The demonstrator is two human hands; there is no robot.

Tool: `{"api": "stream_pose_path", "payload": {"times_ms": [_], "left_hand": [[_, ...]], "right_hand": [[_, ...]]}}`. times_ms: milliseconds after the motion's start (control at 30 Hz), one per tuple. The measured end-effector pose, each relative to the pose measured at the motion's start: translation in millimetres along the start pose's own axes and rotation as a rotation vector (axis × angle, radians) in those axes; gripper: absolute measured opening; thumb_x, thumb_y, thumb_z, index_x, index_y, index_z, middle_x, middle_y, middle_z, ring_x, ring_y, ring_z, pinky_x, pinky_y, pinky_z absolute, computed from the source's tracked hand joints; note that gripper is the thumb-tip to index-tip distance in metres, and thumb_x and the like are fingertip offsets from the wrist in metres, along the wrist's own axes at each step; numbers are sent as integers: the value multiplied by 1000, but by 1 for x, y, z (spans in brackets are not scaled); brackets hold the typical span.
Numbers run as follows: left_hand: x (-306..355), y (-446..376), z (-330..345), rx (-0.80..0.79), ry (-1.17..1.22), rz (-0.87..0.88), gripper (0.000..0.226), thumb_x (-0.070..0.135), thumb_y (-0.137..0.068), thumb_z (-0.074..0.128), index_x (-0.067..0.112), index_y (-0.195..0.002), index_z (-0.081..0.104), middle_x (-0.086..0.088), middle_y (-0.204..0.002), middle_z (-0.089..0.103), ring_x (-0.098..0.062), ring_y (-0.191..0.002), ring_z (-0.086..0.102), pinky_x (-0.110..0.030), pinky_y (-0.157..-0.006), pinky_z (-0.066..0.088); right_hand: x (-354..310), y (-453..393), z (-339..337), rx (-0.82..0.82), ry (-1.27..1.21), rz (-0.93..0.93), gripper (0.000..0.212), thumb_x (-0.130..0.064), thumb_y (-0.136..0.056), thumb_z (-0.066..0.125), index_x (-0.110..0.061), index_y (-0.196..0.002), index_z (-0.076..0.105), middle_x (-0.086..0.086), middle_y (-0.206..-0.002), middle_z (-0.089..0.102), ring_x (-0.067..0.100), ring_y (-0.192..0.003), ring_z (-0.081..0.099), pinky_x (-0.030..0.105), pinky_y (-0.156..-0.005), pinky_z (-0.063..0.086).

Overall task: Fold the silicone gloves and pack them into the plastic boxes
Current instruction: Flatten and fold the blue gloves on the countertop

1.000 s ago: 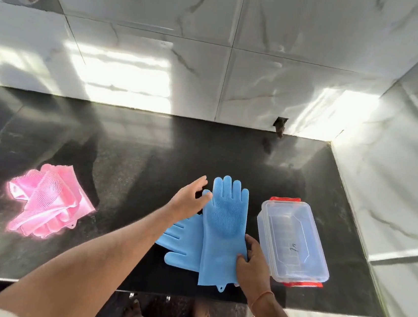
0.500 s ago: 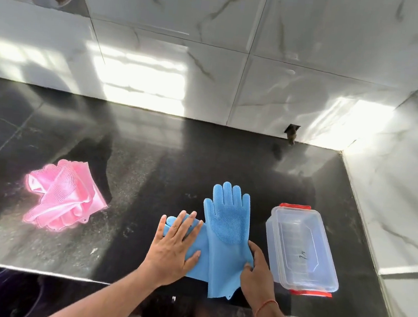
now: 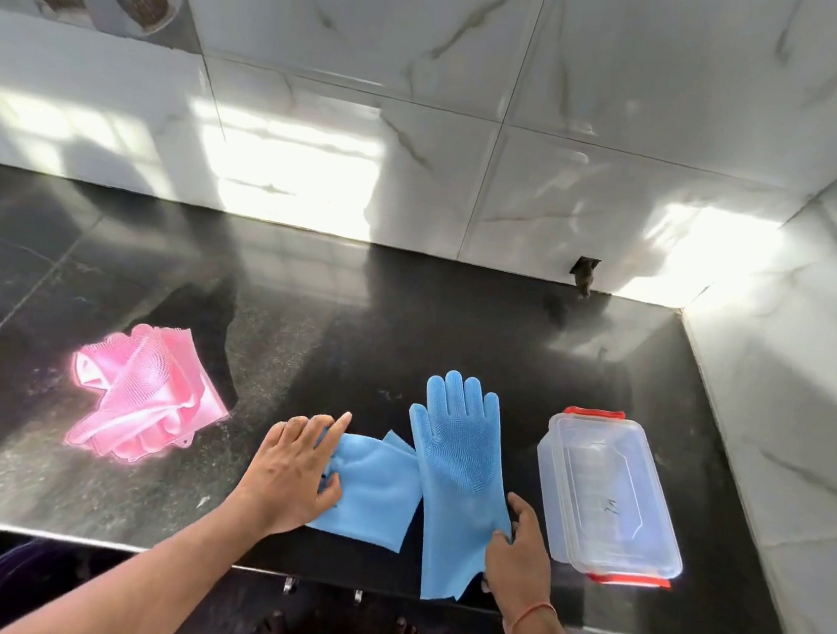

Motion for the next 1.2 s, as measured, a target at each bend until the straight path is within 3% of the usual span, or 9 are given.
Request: {"api": "stream_pose_path", "payload": {"times_ms": [67,200,367,533,667,800,1000,1133,1200], "left_hand": [[-11,2,-6,-11,40,-16,71,54,-87,53,19,-148,66,5,-124,68,-25,-114,66,-44,-102,53],[-37,9,-15,-88,285,-99,37,49,-83,60,35,-115,74,17,-99,67,-14,-98,62,-37,-96,50],[-54,20,-32,-210,757,-228,16,27,-75,81,38,-86,77,14,-86,75,-3,-73,66,-20,-71,54],[-40,26,-68,-307,1042,-193,21,24,-76,91,34,-91,79,-1,-87,78,-5,-73,68,-24,-70,55],[-34,30,-108,-241,1318,-204,50,20,-82,95,32,-126,74,-12,-109,81,-24,-98,80,-35,-85,66],[-30,31,-132,-160,1632,-290,71,19,-86,93,45,-145,64,-18,-120,80,-33,-106,80,-39,-88,66],[-31,29,-138,-235,2066,-360,38,30,-112,59,16,-146,70,-22,-140,73,-41,-120,78,-51,-98,66],[-60,29,-136,-52,1651,-402,43,20,-106,54,20,-148,65,-9,-132,80,-28,-115,78,-40,-96,65],[-66,32,-130,12,1440,-363,48,22,-105,63,24,-152,58,-4,-139,74,-29,-130,69,-49,-112,53]], "right_hand": [[-4,4,1,-3,212,-97,54,-17,-106,62,-29,-156,43,0,-145,61,24,-121,65,48,-104,61],[-28,23,9,97,765,-377,60,-39,-97,70,-32,-151,44,-9,-150,47,21,-129,54,44,-101,61],[-76,54,43,43,614,-633,56,-44,-99,69,-27,-150,53,-8,-152,55,18,-139,52,45,-110,55],[-127,81,76,-190,390,-790,77,-63,-97,62,-36,-163,35,-19,-167,37,5,-155,30,43,-130,33],[-177,117,96,-283,355,-1039,102,-73,-87,70,-45,-169,14,-25,-177,7,7,-165,1,49,-130,18],[-203,137,112,-389,258,-1095,133,-76,-72,86,-37,-171,7,-18,-179,7,12,-166,9,42,-130,24],[-218,122,111,-338,-148,-826,61,-27,-106,68,-44,-159,42,-22,-153,58,6,-143,56,38,-118,50],[-219,107,108,-386,-288,-597,34,-19,-114,53,-40,-138,65,-23,-133,72,5,-129,66,42,-115,53],[-216,105,109,-421,-338,-493,32,-19,-113,55,-38,-132,71,-12,-128,77,14,-126,69,48,-113,54]]}}
Point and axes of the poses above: each hand's wrist, its own y-axis away from the middle knuckle, its own z-axis out of the palm, x = y × z, the point moved 9 cm from there along -y, towards the middle knuckle
